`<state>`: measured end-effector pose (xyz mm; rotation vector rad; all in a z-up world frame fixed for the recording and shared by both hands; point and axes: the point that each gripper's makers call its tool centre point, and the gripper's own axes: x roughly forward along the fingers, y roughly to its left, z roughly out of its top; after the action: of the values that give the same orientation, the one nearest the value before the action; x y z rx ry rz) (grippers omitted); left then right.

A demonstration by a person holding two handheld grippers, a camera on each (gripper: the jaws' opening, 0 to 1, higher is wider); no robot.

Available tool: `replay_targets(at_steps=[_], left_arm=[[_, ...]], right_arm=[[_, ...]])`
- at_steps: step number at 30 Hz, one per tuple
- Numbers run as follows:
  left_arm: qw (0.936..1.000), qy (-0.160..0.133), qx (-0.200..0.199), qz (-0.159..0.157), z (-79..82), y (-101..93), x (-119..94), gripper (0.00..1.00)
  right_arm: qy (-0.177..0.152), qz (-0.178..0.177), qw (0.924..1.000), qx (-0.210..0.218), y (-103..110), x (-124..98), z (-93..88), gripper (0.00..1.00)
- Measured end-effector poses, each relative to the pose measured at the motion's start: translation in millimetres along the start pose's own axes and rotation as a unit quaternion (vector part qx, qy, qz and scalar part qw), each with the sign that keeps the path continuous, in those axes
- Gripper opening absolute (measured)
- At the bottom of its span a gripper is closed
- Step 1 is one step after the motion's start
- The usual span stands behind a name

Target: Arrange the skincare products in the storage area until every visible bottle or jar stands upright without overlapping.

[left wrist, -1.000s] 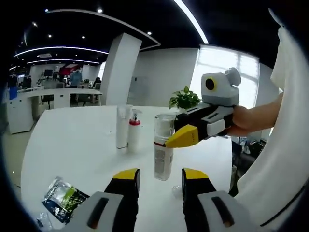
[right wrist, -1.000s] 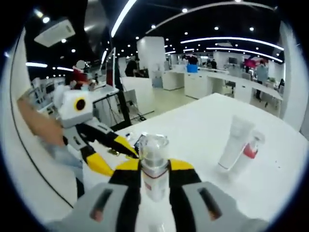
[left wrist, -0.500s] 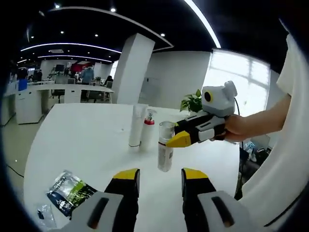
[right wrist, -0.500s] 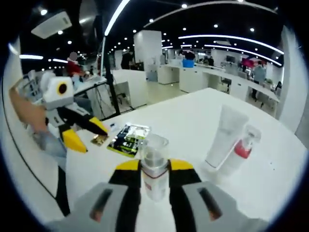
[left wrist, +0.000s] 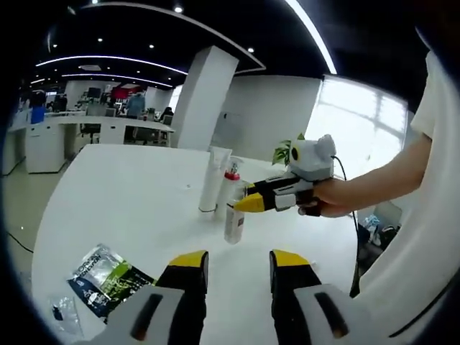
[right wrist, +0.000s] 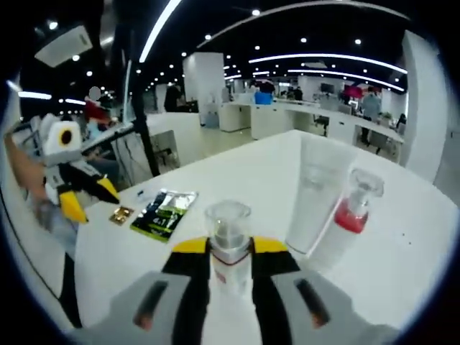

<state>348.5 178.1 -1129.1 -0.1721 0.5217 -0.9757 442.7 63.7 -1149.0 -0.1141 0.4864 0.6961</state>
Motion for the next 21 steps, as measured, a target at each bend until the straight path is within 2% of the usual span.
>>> replay_targets(at_steps=[4, 8, 14, 19, 21], left_arm=[[1.0, -0.001, -0.009, -0.003, 0.6, 3.4, 2, 0.32], [0.9999, -0.002, -0.017, 0.0, 0.2, 7.5, 1, 0.32], [0.9995, -0.001, -0.031, 0.007, -2.5, 14.5, 2, 0.32], [0.9992, -0.004, -0.038, 0.007, -1.1, 17.1, 2, 0.32], [0.9991, -0.003, -0.041, 0.01, -1.4, 19.9, 2, 0.32]], right_arm=[[0.008, 0.0, 1.0, 0.001, -3, 6, -7.6, 0.19], [-0.008, -0.003, 0.9999, -0.009, -7, 11, -7.2, 0.19], [-0.008, -0.013, 0.9997, -0.019, -18, 20, -11.7, 0.19], [-0.009, -0.019, 0.9997, -0.015, -27, 24, -15.8, 0.19], [-0.022, -0.018, 0.9995, -0.008, -29, 27, -12.8, 0.19]])
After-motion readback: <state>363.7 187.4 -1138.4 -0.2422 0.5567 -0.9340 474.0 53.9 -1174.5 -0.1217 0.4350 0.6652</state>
